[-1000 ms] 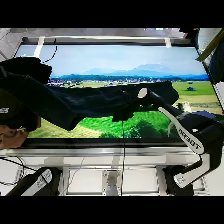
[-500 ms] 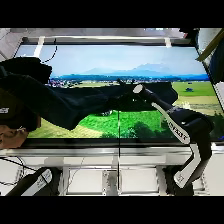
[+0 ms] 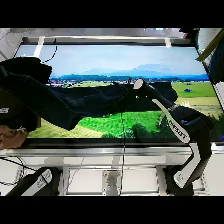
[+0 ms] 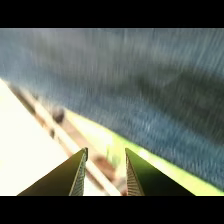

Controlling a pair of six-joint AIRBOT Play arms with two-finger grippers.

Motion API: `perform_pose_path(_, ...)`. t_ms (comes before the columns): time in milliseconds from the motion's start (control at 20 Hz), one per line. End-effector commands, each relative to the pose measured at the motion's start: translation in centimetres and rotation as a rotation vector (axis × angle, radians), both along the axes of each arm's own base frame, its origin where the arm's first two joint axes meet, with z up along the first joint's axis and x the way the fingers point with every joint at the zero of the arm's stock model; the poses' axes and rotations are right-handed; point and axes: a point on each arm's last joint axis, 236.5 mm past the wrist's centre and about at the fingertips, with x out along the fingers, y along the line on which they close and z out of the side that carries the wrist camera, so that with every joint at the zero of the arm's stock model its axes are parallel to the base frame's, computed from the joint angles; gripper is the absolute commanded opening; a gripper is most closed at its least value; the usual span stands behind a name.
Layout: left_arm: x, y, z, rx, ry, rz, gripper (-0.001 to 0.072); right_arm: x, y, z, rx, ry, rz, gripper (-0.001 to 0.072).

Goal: Fold the clothes and pants, and hang the long-sleeved shirts on hangers.

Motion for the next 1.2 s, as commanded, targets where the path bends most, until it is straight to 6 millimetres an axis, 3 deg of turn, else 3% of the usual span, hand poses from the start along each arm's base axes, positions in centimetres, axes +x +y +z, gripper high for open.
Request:
perform_pose_path(0,0.0,0.0,0.0,0.000,0.001,0.001,0.0038,-3.6,-0.5,-0.6,-0.049,0.079,0.101,0.0268)
perform_pose_path(150,0.0,0.0,0.0,0.000,0.001,0.001,0.0038,-4.9,1.5,-2.3,-0.064,0.062,0.121,0.0268)
perform_pose_path(250,0.0,0.0,0.0,0.000,0.001,0.001,0.0038,-4.7,3.1,-3.5,-0.073,0.028,0.099,0.0268)
perform_pose_path(400,0.0,0.0,0.0,0.001,0.001,0.001,0.0038,-0.9,4.8,-4.5,-0.066,-0.078,-0.053,0.0268)
perform_pose_path(500,0.0,0.0,0.0,0.001,0.000,0.001,0.0038,1.9,4.7,-4.5,-0.052,-0.132,-0.155,0.0267)
perform_pose_path(650,0.0,0.0,0.0,0.001,0.000,0.000,0.0038,6.8,4.4,-3.5,0.011,-0.195,-0.337,0.0200)
perform_pose_path(750,0.0,0.0,0.0,0.001,0.000,0.000,0.0038,9.3,4.2,-2.2,0.069,-0.202,-0.441,0.0202)
perform_pose_path(850,0.0,0.0,0.0,0.001,0.000,0.001,0.0038,10.8,3.8,-1.0,0.092,-0.226,-0.461,0.0218)
perform_pose_path(950,0.0,0.0,0.0,0.001,0.000,0.001,0.0038,11.8,3.5,-0.1,0.104,-0.245,-0.470,0.0282)
perform_pose_path(1100,0.0,0.0,0.0,0.001,0.000,0.001,0.0038,11.1,2.8,-0.7,0.071,-0.239,-0.426,0.0299)
perform_pose_path(1150,0.0,0.0,0.0,0.001,0.000,0.001,0.0038,10.4,2.7,-1.0,0.058,-0.226,-0.396,0.0375)
